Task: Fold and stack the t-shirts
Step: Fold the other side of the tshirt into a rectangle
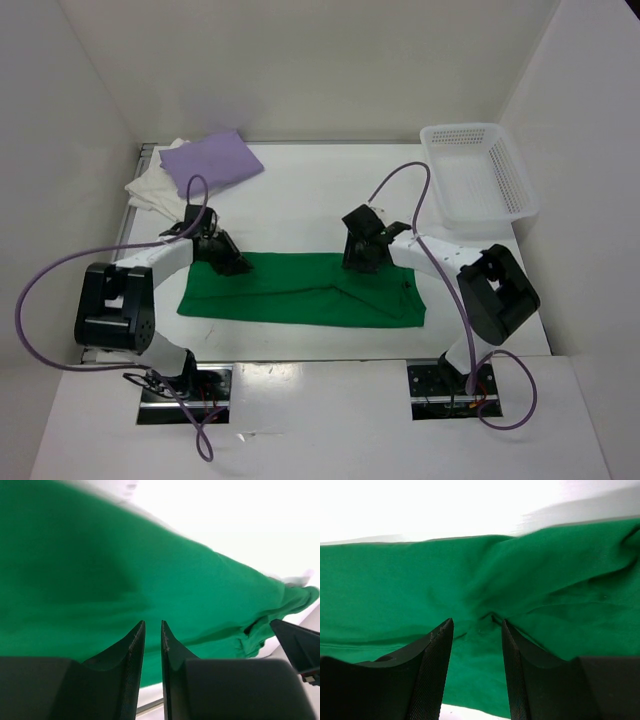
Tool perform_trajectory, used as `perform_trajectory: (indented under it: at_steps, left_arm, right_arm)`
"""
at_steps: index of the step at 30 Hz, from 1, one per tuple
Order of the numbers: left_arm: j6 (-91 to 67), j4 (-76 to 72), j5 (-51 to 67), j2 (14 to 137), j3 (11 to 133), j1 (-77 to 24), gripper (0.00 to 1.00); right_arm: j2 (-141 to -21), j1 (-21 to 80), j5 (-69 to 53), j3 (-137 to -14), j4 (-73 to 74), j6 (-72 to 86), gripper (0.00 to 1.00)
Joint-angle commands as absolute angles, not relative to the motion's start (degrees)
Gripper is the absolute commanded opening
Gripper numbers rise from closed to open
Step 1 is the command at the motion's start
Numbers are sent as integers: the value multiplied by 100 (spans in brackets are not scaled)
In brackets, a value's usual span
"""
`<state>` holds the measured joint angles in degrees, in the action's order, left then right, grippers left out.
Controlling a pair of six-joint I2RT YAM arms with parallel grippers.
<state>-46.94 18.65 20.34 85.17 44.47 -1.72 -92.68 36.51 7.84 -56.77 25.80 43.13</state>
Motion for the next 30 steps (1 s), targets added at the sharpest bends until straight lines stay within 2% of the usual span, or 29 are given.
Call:
perform_trajectory:
  at_steps: [1, 6, 7, 8, 10, 11, 13, 17, 29, 30]
  left_arm:
    - [-4860, 1318, 2005, 8858, 4904, -543, 26]
    - [-4860, 1195, 1881, 9368, 4904, -606, 24]
    - [-4860, 1195, 1829, 9369, 4904, -606, 24]
    - [-4860, 1195, 1828, 9421, 4904, -606, 23]
    - [-4808, 1143, 1828, 9422, 4852, -606, 23]
    - [-4808, 1143, 1828, 9422, 4852, -606, 23]
    - [-4808, 1143, 1880, 9422, 4852, -606, 23]
    - [-4808, 1090, 1933, 9422, 4904, -606, 23]
    - [-4702, 1090, 2136, 9369, 4904, -439, 23]
    - [-4702, 1090, 2188, 9317, 4904, -387, 23]
  right_arm:
    - [-9325, 3770, 1063, -5634, 2654, 4228, 49]
    - [-9431, 3771, 757, -5634, 2522, 4175, 44]
    - [-9431, 3831, 704, -5634, 2462, 4175, 41]
    - [-9431, 3832, 703, -5634, 2522, 4175, 31]
    - [-9431, 3832, 642, -5634, 2583, 4175, 30]
    - [-9431, 3832, 642, -5634, 2584, 4175, 21]
    - [-9369, 3832, 642, -5634, 2724, 4175, 10]
    - [-9088, 3885, 484, -5634, 3005, 4122, 2]
    - [-8464, 4737, -666, -5405, 3507, 4640, 0]
    - [-8403, 4807, -755, -5501, 3611, 4702, 5]
